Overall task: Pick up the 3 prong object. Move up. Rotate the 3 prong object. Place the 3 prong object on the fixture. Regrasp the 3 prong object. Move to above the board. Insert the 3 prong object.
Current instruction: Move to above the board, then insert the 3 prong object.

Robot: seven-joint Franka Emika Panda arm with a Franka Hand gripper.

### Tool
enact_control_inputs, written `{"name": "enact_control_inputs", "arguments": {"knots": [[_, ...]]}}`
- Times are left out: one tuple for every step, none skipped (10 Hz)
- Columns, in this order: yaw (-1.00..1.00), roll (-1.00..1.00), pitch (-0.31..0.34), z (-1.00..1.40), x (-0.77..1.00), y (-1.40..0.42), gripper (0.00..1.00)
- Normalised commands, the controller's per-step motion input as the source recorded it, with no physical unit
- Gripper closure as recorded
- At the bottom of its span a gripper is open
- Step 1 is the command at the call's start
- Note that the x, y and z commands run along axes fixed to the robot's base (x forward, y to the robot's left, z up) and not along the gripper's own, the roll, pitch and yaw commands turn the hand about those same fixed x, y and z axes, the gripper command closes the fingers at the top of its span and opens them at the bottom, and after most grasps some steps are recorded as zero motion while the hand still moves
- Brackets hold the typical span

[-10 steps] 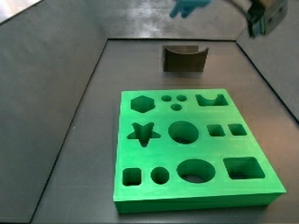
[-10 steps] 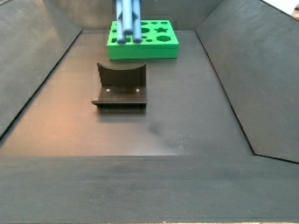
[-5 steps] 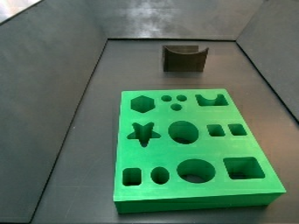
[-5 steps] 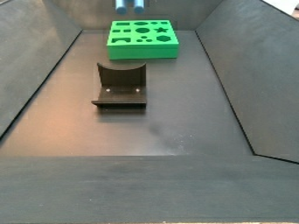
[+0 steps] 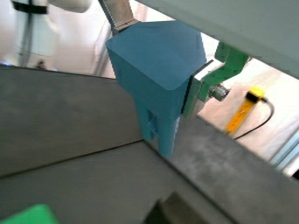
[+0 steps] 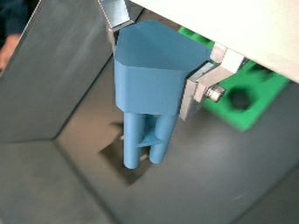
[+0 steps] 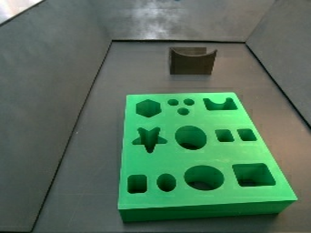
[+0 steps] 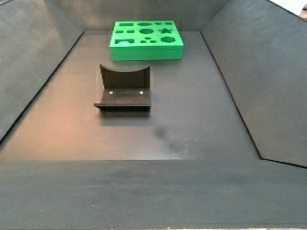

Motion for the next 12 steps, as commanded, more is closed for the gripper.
{"name": "enact_control_inputs", "arguments": {"knots": [[-0.10,-1.00,-0.029,0.26,-0.45,-0.49,1.00],[-0.10,-1.00,-0.021,0.14,-0.27,-0.24,1.00],[-0.09,-1.00,-0.019,0.08,-0.17,-0.12,1.00],[-0.09,-1.00,-0.020,0.04,-0.13,-0.05,1.00],[-0.09,-1.00,-0.025,0.02,-0.10,-0.01,1.00],[-0.09,-1.00,-0.030,0.02,-0.09,0.01,1.00],[-0.08,-0.97,-0.041,0.01,-0.08,0.03,1.00],[-0.05,-0.75,-0.044,0.00,-0.07,0.04,1.00],[-0.03,-0.53,-0.043,0.01,-0.06,0.03,1.00],[-0.02,-0.35,-0.039,0.00,-0.05,0.02,1.00],[-0.01,-0.20,-0.028,0.00,-0.03,0.02,1.00],[0.00,0.00,0.000,0.00,0.00,-0.02,1.00]]}}
